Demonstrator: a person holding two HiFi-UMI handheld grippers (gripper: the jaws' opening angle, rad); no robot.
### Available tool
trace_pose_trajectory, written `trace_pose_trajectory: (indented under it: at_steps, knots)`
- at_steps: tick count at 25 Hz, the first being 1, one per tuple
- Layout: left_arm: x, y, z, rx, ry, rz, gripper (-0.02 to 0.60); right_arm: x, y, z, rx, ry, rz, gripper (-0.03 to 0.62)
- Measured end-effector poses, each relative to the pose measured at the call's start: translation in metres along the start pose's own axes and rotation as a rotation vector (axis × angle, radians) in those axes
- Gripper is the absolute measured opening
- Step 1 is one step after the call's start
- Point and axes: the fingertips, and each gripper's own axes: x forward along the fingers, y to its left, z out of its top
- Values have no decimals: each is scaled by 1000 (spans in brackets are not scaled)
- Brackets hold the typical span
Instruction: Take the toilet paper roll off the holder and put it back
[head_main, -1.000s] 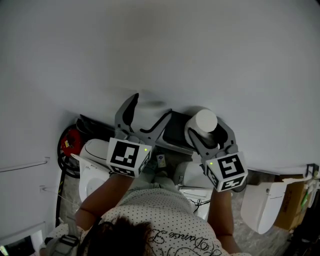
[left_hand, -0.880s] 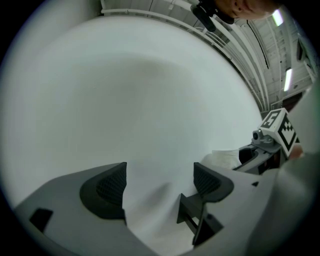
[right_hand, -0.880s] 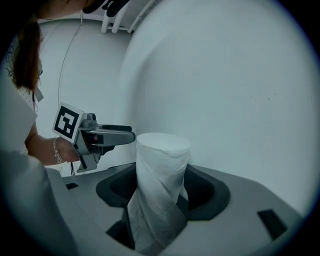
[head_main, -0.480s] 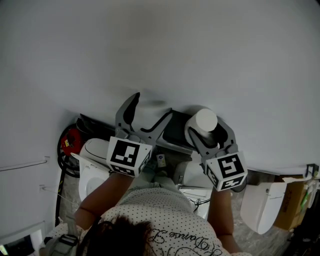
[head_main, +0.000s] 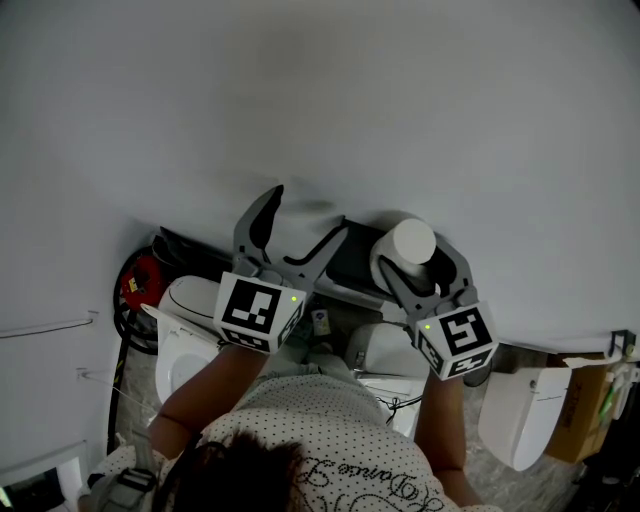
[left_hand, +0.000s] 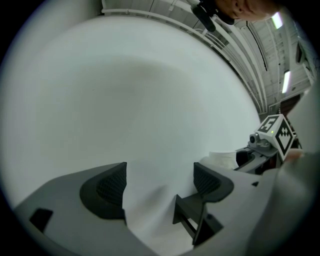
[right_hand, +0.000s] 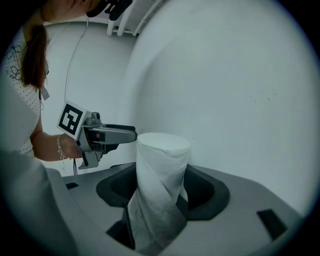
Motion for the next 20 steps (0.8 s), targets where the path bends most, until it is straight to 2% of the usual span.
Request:
trace_pose_trajectory:
  at_steps: [6,12,20]
  knots:
    - [-1,-1,2,-7,-17,-8,402,-3,-1,1,24,-41,32,287]
    - [0,-4,1,-2,-12,-18,402,-3,-2,1,31,-16,62,284]
    - [0,-5,3,-19,-23,-31,402,-10,-3,20,13,-34,72,282]
